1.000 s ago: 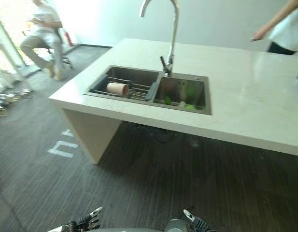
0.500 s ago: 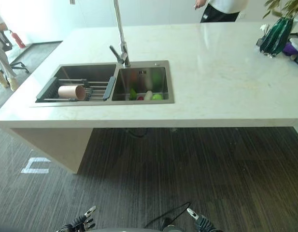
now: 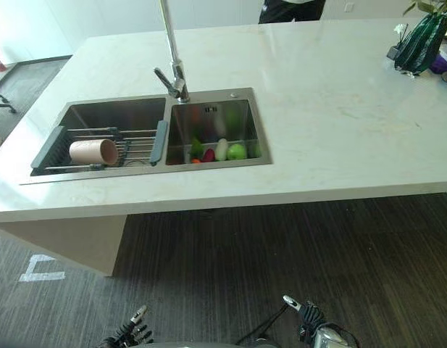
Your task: Place the dishes in the dishwasher.
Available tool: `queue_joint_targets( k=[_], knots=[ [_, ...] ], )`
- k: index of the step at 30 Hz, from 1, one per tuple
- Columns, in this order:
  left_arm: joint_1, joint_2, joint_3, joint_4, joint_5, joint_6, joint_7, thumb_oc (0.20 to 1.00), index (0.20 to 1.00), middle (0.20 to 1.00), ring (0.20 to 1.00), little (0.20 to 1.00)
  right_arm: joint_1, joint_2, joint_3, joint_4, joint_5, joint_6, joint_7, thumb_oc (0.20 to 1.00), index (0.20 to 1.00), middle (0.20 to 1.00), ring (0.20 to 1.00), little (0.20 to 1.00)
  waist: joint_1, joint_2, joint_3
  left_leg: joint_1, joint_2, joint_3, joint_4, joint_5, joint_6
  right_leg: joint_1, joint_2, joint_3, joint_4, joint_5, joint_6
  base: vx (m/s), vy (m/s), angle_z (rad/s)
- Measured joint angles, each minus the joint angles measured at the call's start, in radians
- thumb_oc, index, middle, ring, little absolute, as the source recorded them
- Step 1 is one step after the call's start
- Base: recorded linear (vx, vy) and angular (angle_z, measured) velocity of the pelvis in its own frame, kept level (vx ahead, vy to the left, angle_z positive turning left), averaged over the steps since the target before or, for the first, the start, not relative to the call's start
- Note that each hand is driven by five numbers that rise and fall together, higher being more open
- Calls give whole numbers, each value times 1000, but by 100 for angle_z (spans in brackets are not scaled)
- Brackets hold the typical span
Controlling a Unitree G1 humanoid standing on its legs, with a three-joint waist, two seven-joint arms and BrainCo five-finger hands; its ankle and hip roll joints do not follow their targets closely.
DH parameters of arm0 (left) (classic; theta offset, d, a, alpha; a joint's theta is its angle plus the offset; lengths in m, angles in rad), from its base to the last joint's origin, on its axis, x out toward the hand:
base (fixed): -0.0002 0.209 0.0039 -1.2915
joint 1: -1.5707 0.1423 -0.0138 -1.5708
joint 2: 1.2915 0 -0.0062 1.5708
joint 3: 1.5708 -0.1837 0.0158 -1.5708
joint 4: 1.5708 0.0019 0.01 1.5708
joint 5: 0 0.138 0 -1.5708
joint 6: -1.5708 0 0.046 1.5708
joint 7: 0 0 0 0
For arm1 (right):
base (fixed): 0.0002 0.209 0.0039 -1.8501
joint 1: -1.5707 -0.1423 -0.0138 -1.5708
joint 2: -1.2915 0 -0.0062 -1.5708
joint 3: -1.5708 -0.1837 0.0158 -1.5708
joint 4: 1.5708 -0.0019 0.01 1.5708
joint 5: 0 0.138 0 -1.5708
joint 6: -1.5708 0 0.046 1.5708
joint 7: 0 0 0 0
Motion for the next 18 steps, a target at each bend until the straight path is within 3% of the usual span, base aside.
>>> queue_joint_targets(
  k=[1,2,3,4,5,7,8,9,10,11,12,13,14,15,17,18],
  knots=[
    [-2,6,-2,-3,-18,-7,-1,1000,1000,1000,1000,1000,6,16,1,1,0,0,-5,1000,1000,1000,1000,1000,5,-18,-2,-19,-12,-12,64,-59,-20,-1,-37,11,16,12,3,293,608,-47],
    [0,0,-12,-5,-26,-9,-2,1000,1000,1000,1000,1000,15,11,-2,-6,1,-10,-13,1000,1000,1000,1000,1000,4,2,-10,-5,-7,-11,30,-106,-10,-12,-42,18,44,11,8,229,514,-30],
    [0,-22,-42,-18,-37,-9,-1,1000,1000,1000,1000,1000,36,-17,-17,-14,3,-20,-23,1000,1000,1000,1000,1000,-11,54,-22,14,1,-11,-7,-128,-4,-32,-49,14,95,-6,33,353,808,4],
    [0,-43,-44,-40,-60,-9,-3,1000,1000,1000,1000,1000,51,-35,-53,-17,7,-40,-35,1000,1000,1000,1000,1000,-20,76,-25,9,-29,8,-7,-229,-2,-50,-97,23,146,-10,44,313,757,31],
    [-13,-36,-48,-35,-62,-7,-1,1000,1000,1000,1000,1000,60,-31,-71,10,23,-33,-53,1000,1000,1000,1000,1000,-19,35,-14,3,-88,4,24,-255,22,-66,-169,38,190,5,53,529,1051,31],
    [-19,-27,-47,-19,-59,5,3,1000,1000,1000,1000,1000,75,-20,-91,-1,38,-30,-70,1000,1000,1000,1000,1000,-13,10,-4,-35,-128,16,144,-347,69,-83,-241,77,243,73,65,574,927,30],
    [-34,-13,-86,8,-54,23,14,1000,1000,1000,1000,1000,100,4,-139,-9,84,-29,-77,1000,1000,1000,1000,1000,-9,0,-3,-40,-147,18,216,-411,91,-60,-284,44,296,107,52,705,792,53],
    [-42,20,-152,37,-54,52,21,1000,1000,1000,1000,1000,101,16,-125,42,118,-22,-71,1000,1000,1000,1000,1000,24,-10,-13,17,-196,19,137,-395,134,-96,-322,56,352,282,26,612,636,55],
    [-56,39,-163,45,-54,59,21,1000,1000,1000,1000,1000,97,19,-117,69,119,-27,-56,1000,1000,1000,1000,1000,39,-7,-13,34,-219,-2,85,-379,160,-129,-323,100,373,394,42,556,479,28],
    [-58,45,-162,50,-54,57,25,1000,1000,1000,1000,1000,76,27,-117,98,117,-30,-49,1000,1000,1000,1000,1000,42,-2,-18,49,-225,-10,46,-367,176,-172,-316,127,441,333,72,232,119,20],
    [-54,52,-155,49,-54,55,32,1000,1000,1000,1000,1000,73,32,-115,106,117,-26,-46,1000,1000,1000,1000,1000,42,6,-24,56,-218,-9,20,-334,174,-193,-294,137,473,259,72,199,80,12],
    [-34,65,-153,40,-54,54,36,1000,1000,1000,1000,1000,72,33,-87,98,120,-20,-38,1000,1000,1000,1000,1000,42,13,-44,61,-217,2,-33,-308,171,-222,-243,129,453,164,83,336,43,3],
    [-25,76,-146,43,-54,54,39,1000,1000,1000,1000,1000,68,36,-79,86,121,-20,-30,1000,1000,1000,1000,1000,42,12,-53,70,-219,6,-60,-287,172,-232,-204,119,399,120,77,284,28,-2],
    [-22,85,-135,50,-53,56,43,1000,1000,1000,1000,1000,57,38,-80,76,121,-21,-27,1000,1000,1000,1000,1000,40,6,-52,69,-223,9,-72,-285,170,-228,-153,82,310,88,66,275,16,-11],
    [-4,83,-115,58,-53,56,47,1000,1000,1000,1000,1000,46,36,-81,76,120,-19,-21,1000,1000,1000,1000,1000,38,5,-57,86,-224,25,-83,-285,167,-177,-57,35,59,89,59,102,-14,-19],
    [6,88,-115,56,-53,56,49,1000,1000,1000,1000,1000,41,36,-78,75,117,-19,-18,1000,1000,1000,1000,1000,33,0,-60,98,-230,27,-81,-285,161,-169,-5,17,-9,125,9,148,-59,-16]
  ],
)
